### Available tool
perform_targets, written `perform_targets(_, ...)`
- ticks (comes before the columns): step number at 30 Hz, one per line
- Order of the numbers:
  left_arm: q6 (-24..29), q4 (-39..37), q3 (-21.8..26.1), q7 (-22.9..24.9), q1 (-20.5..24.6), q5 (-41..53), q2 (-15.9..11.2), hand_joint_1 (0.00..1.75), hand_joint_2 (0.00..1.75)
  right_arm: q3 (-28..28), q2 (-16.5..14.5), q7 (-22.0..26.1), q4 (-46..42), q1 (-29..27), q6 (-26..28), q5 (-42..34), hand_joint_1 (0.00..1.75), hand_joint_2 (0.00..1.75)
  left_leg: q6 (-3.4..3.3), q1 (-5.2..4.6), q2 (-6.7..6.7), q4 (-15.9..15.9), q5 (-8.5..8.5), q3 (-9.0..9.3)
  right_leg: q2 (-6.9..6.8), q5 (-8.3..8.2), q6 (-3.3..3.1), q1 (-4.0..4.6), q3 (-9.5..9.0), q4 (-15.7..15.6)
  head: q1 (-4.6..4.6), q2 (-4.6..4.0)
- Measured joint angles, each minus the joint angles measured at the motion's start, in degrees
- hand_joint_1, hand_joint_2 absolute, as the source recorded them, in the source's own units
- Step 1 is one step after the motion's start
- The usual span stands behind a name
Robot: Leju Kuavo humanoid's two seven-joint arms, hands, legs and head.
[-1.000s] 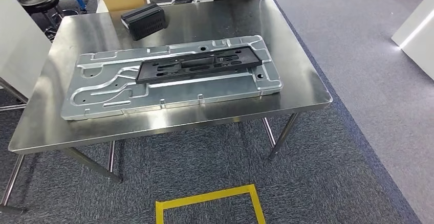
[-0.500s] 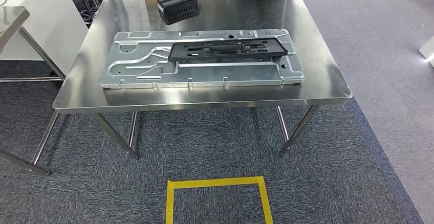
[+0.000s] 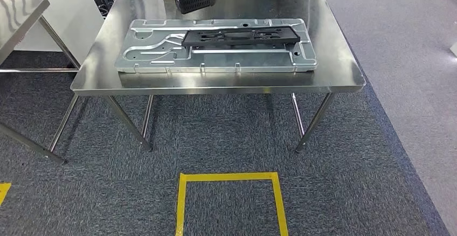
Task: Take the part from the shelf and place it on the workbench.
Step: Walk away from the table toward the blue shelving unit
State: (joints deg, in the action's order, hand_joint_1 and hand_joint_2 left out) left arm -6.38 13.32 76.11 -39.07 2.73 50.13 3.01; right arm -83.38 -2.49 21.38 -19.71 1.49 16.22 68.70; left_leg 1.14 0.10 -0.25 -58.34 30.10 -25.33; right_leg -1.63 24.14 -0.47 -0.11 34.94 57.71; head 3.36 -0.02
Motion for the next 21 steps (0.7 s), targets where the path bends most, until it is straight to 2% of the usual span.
perform_targets(1, 0.02, 0.0, -0.01, -0.01, 0.14, 0.12, 0.0, 0.0, 0.0, 0.03, -0.05, -0.46, 0.55, 0.1, -0.16, 0.38, 0.0, 0.0, -0.41, -0.18, 0.02, 2.48, 0.97, 1.36, -0.11, -0.48, 0.3, -0.01, 0.2, 0.1, 0.0, 0.0)
perform_targets(2, 0.03, -0.01, -0.02, -0.01, 0.22, 0.22, 0.0, 0.0, 0.0, 0.07, -0.09, -0.83, 1.05, 0.19, -0.43, 0.67, 0.0, 0.0, -0.85, -0.32, 0.01, 3.59, 1.13, 1.69, -0.18, -1.02, 0.62, -0.03, 0.3, 0.07, -0.01, 0.0)
perform_targets(3, 0.0, -0.01, -0.02, -0.01, 0.22, 0.32, 0.01, 0.0, 0.0, 0.09, -0.08, -1.09, 1.49, 0.26, -0.71, 0.85, 0.0, 0.0, -1.31, -0.24, 0.08, 3.66, 0.67, 1.24, -0.17, -1.36, 0.96, -0.11, 0.45, 0.05, -0.01, 0.0)
perform_targets(4, -0.06, -0.01, -0.03, -0.01, 0.22, 0.37, 0.01, 0.0, 0.0, 0.1, -0.08, -1.34, 1.92, 0.3, -1.03, 0.96, 0.0, 0.0, -1.77, -0.15, 0.2, 3.8, 0.05, 0.78, 0.09, -0.88, 1.3, -0.2, 0.76, 0.4, -0.01, 0.0)
perform_targets(5, -0.15, -0.01, -0.06, -0.01, 0.23, 0.43, 0.01, 0.0, 0.0, 0.1, -0.08, -1.53, 2.32, 0.3, -1.3, 1.01, 0.0, 0.0, -2.24, -0.02, 0.33, 3.92, -0.66, 0.17, 0.43, 0.72, 1.59, -0.25, 1.25, 1.52, -0.01, 0.0)
perform_targets(6, -0.28, -0.01, -0.1, -0.01, 0.25, 0.54, 0.01, 0.0, 0.0, 0.1, -0.08, -1.77, 2.69, 0.3, -1.49, 1.0, 0.0, 0.0, -2.59, 0.08, 0.45, 4.0, -1.41, -0.59, 0.8, 3.43, 1.85, -0.34, 2.02, 3.84, -0.01, 0.0)
perform_targets(8, -0.54, -0.01, -0.2, -0.01, 0.29, 0.69, -0.02, 0.0, 0.0, 0.1, -0.09, -2.18, 3.27, 0.36, -1.68, 0.99, 0.0, 0.0, -2.85, 0.01, 0.51, 3.82, -2.72, -2.33, 1.25, 9.29, 2.19, -0.48, 3.75, 11.0, -0.01, 0.0)
perform_targets(9, -0.67, -0.01, -0.22, -0.01, 0.29, 0.76, -0.04, 0.0, 0.0, 0.1, -0.09, -2.32, 3.5, 0.4, -1.7, 0.98, 0.0, 0.0, -2.78, -0.01, 0.52, 3.64, -3.37, -3.26, 1.3, 10.62, 2.32, -0.57, 4.24, 14.42, -0.01, 0.0)
perform_targets(10, -0.77, -0.01, -0.23, -0.02, 0.29, 0.77, -0.07, 0.0, 0.0, 0.1, -0.09, -2.36, 3.7, 0.45, -1.71, 0.98, 0.0, 0.0, -2.66, 0.01, 0.53, 3.36, -3.94, -4.2, 1.32, 10.39, 2.43, -0.68, 4.03, 16.39, -0.01, 0.0)
perform_targets(11, -0.83, -0.01, -0.24, -0.02, 0.3, 0.77, -0.09, 0.0, 0.0, 0.1, -0.09, -2.38, 3.89, 0.48, -1.71, 0.98, 0.0, 0.0, -2.51, 0.04, 0.53, 3.0, -4.45, -5.16, 1.32, 9.06, 2.5, -0.83, 2.94, 16.49, -0.01, 0.0)
perform_targets(12, -0.87, -0.01, -0.25, -0.02, 0.3, 0.77, -0.1, 0.0, 0.0, 0.1, -0.09, -2.39, 4.02, 0.51, -1.71, 0.98, 0.0, 0.0, -2.31, 0.09, 0.51, 2.55, -4.86, -6.1, 1.34, 7.33, 2.57, -0.99, 0.73, 14.27, -0.01, 0.0)
perform_targets(13, -0.89, -0.01, -0.25, -0.03, 0.3, 0.77, -0.11, 0.0, 0.0, 0.1, -0.09, -2.39, 4.13, 0.57, -1.71, 0.98, 0.0, 0.0, -2.06, 0.12, 0.49, 2.04, -5.2, -6.98, 1.43, 6.25, 2.61, -1.17, -2.35, 10.4, -0.01, 0.0)
perform_targets(14, -0.9, -0.01, -0.26, -0.03, 0.32, 0.77, -0.14, 0.0, 0.0, 0.1, -0.09, -2.39, 4.21, 0.66, -1.71, 0.98, 0.0, 0.0, -1.78, 0.09, 0.46, 1.47, -5.48, -7.77, 1.59, 6.13, 2.57, -1.21, -5.58, 5.76, -0.01, 0.0)
perform_targets(15, -0.9, -0.01, -0.27, -0.03, 0.35, 0.77, -0.17, 0.0, 0.0, 0.1, -0.1, -2.41, 4.29, 0.78, -1.71, 0.98, 0.0, 0.0, -1.43, 0.04, 0.43, 1.02, -5.82, -8.36, 1.73, 6.58, 2.4, -1.17, -8.02, 1.92, -0.01, 0.0)
perform_targets(16, -0.9, -0.01, -0.28, -0.03, 0.38, 0.78, -0.21, 0.0, 0.0, 0.1, -0.11, -2.52, 4.4, 0.89, -1.71, 0.97, 0.0, 0.0, -1.07, -0.03, 0.41, 0.74, -6.2, -8.77, 1.87, 7.24, 2.12, -1.04, -9.35, -0.51, -0.01, 0.0)
perform_targets(18, -0.9, -0.01, -0.31, -0.03, 0.37, 0.8, -0.29, 0.0, 0.0, 0.1, -0.16, -2.99, 4.6, 0.92, -1.71, 0.83, 0.0, 0.0, -0.3, -0.01, 0.37, 0.64, -6.97, -9.25, 1.79, 7.24, 1.18, -0.83, -9.15, -1.55, -0.01, 0.0)
perform_targets(19, -0.86, -0.02, -0.32, -0.03, 0.29, 0.82, -0.34, 0.0, 0.0, 0.1, -0.21, -3.3, 4.69, 0.9, -1.71, 0.74, 0.0, 0.0, 0.05, 0.11, 0.35, 0.35, -6.59, -9.58, 1.64, 6.75, 0.62, -0.81, -8.66, -1.55, -0.01, 0.0)
perform_targets(20, -0.8, -0.02, -0.32, -0.03, 0.19, 0.84, -0.39, 0.0, 0.0, 0.1, -0.25, -3.59, 4.74, 0.88, -1.73, 0.67, 0.0, 0.0, 0.36, 0.23, 0.33, -0.48, -5.39, -10.04, 1.48, 6.23, 0.05, -0.83, -8.14, -1.58, -0.01, 0.0)
perform_targets(21, -0.73, -0.03, -0.33, -0.03, 0.12, 0.85, -0.46, 0.0, 0.0, 0.1, -0.28, -3.89, 4.77, 0.89, -1.79, 0.63, 0.0, 0.0, 0.64, 0.38, 0.32, -2.58, -3.03, -10.83, 1.33, 5.61, -0.42, -0.83, -7.47, -1.62, -0.01, 0.0)
